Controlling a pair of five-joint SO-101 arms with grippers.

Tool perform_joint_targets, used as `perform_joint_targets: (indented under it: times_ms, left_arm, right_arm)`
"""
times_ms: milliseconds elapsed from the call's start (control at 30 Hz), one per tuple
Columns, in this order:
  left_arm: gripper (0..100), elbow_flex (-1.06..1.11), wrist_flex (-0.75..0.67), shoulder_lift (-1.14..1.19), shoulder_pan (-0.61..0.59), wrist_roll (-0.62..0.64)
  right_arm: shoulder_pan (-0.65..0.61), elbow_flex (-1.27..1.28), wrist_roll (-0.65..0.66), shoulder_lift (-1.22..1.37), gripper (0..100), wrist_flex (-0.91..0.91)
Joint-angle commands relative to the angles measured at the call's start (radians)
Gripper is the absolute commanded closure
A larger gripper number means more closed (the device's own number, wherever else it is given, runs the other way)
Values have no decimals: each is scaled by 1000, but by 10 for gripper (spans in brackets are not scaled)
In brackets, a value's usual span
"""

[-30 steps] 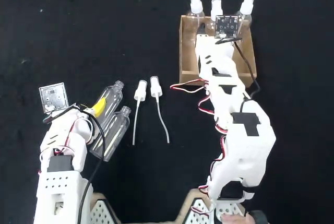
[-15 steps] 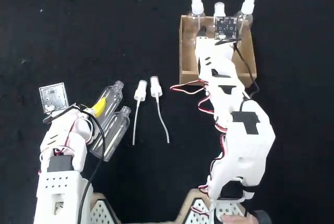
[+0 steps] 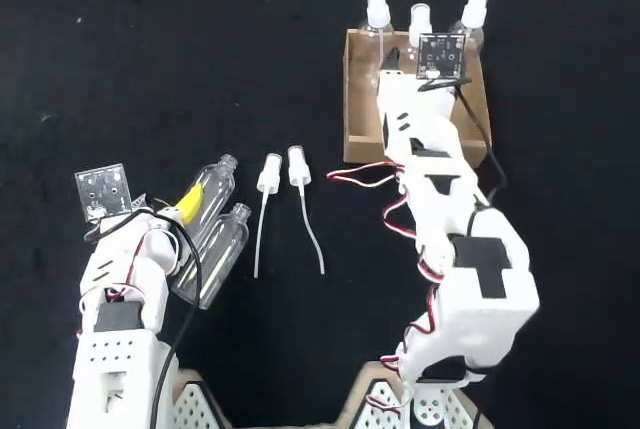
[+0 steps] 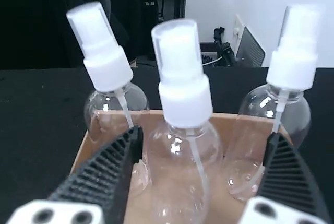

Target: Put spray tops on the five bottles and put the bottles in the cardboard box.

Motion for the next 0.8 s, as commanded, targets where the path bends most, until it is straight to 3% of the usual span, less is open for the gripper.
perform_joint_targets:
  times_ms: [0,267,367,600,767]
  left_arm:
    - [708,-15,-21,-14,-2,-5]
    - [708,-15,-23,-14,-2,-5]
    - [708,-15,-23,-14,-2,-5]
    - [708,-16,-23,-14,-2,-5]
    - [708,-27,-17,-14,-50,-5]
  right_arm:
    - [15,5,-5,-90,649,5]
    - [-2,147,-6,-318,649,12]
    - [11,206,-6,-449,649,95]
    - [92,311,-6,-789,649,422]
    - [68,340,-6,-1076,649,845]
